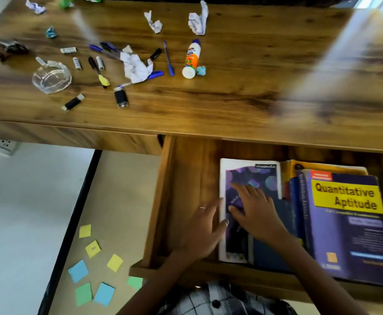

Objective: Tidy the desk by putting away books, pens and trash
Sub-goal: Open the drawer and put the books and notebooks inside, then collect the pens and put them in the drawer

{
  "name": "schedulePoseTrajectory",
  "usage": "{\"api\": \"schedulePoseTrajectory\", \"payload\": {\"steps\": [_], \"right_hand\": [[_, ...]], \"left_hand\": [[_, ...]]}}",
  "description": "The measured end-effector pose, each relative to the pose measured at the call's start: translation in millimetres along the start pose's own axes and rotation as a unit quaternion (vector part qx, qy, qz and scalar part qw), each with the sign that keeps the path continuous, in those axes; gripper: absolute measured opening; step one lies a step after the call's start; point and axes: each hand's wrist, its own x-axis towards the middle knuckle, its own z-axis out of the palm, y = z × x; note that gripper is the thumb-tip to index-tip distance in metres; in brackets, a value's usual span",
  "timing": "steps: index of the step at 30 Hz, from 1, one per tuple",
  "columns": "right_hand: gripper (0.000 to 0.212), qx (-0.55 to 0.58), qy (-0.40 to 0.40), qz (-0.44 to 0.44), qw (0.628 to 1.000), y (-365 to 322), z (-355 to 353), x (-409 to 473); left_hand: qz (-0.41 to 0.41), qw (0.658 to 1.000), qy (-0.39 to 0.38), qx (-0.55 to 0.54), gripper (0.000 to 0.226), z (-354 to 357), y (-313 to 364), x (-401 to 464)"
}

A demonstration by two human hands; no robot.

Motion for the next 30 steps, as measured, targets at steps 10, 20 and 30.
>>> {"api": "schedulePoseTrajectory", "payload": {"steps": [10,20,30], "right_hand": [[0.046,0.081,0.137,-0.018,0.987,-190,36,63],[0.049,0.107,0.187,-0.012,0.976,-236,49,106],[0.042,0.150,0.254,0.031,0.955,-243,46,124]], "left_hand": [[0.076,0.990,0.108,-0.041,0.048,-157,-90,-13],[0.055,0.987,0.153,-0.020,0.054,-236,-141,18],[0.133,0.986,0.097,0.013,0.053,-265,-142,48]]}}
